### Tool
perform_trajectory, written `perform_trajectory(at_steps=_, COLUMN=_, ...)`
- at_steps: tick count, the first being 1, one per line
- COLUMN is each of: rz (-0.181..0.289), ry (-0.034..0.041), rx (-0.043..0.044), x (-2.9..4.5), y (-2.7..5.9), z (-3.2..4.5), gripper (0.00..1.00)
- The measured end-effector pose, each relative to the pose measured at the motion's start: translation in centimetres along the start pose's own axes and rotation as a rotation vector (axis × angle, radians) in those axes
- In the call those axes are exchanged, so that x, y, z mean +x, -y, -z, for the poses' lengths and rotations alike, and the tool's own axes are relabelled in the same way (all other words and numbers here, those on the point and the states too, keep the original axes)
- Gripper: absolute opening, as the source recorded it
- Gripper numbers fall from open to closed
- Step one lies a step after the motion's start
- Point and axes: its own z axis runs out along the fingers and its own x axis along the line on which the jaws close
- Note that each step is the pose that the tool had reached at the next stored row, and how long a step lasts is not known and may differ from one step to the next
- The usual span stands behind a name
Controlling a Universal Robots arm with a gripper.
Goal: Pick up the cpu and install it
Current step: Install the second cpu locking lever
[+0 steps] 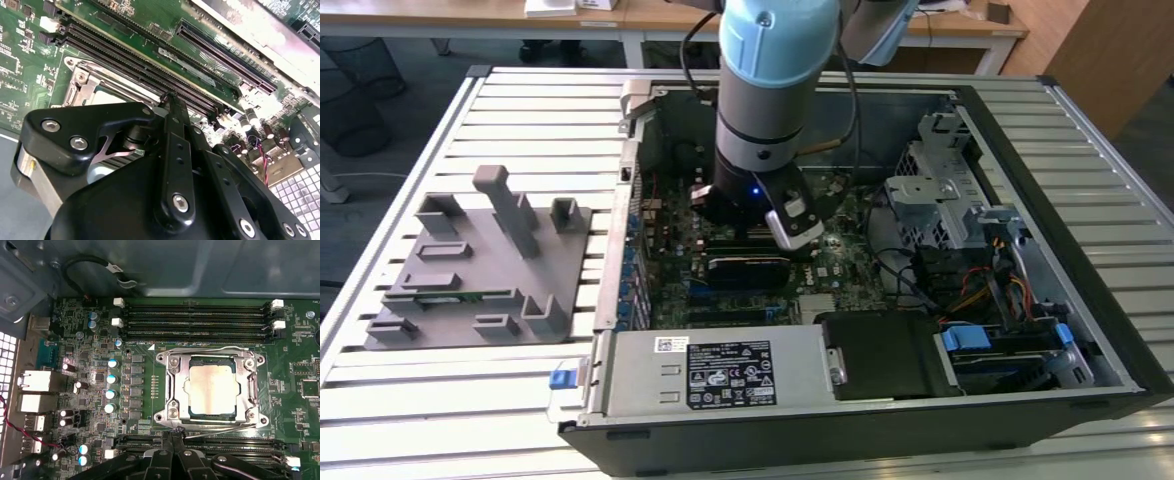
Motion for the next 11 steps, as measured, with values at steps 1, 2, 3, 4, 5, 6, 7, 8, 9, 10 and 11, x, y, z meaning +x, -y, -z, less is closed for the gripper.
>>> perform_trajectory(at_steps=1, rz=0.000, ry=0.0000, rx=-0.0022, x=0.03, y=0.04, z=-0.04, gripper=0.11)
perform_trajectory(at_steps=2, rz=0.000, ry=-0.0001, rx=-0.0042, x=0.06, y=0.06, z=-0.07, gripper=0.11)
perform_trajectory(at_steps=3, rz=0.000, ry=0.0000, rx=-0.0062, x=0.10, y=0.08, z=-0.10, gripper=0.11)
perform_trajectory(at_steps=4, rz=0.000, ry=0.0000, rx=-0.0084, x=0.15, y=0.10, z=-0.13, gripper=0.11)
perform_trajectory(at_steps=5, rz=0.000, ry=0.0000, rx=-0.0114, x=0.22, y=0.13, z=-0.16, gripper=0.11)
perform_trajectory(at_steps=6, rz=0.001, ry=-0.0001, rx=-0.0156, x=0.27, y=0.15, z=-0.18, gripper=0.11)
perform_trajectory(at_steps=7, rz=0.001, ry=0.0000, rx=-0.0204, x=0.29, y=0.18, z=-0.21, gripper=0.11)
perform_trajectory(at_steps=8, rz=0.001, ry=0.0000, rx=-0.0243, x=0.31, y=0.21, z=-0.25, gripper=0.11)
perform_trajectory(at_steps=9, rz=0.001, ry=0.0000, rx=-0.0271, x=0.34, y=0.23, z=-0.29, gripper=0.11)
perform_trajectory(at_steps=10, rz=0.001, ry=0.0000, rx=-0.0296, x=0.38, y=0.25, z=-0.35, gripper=0.11)
perform_trajectory(at_steps=11, rz=0.001, ry=0.0000, rx=-0.0318, x=0.42, y=0.26, z=-0.42, gripper=0.11)
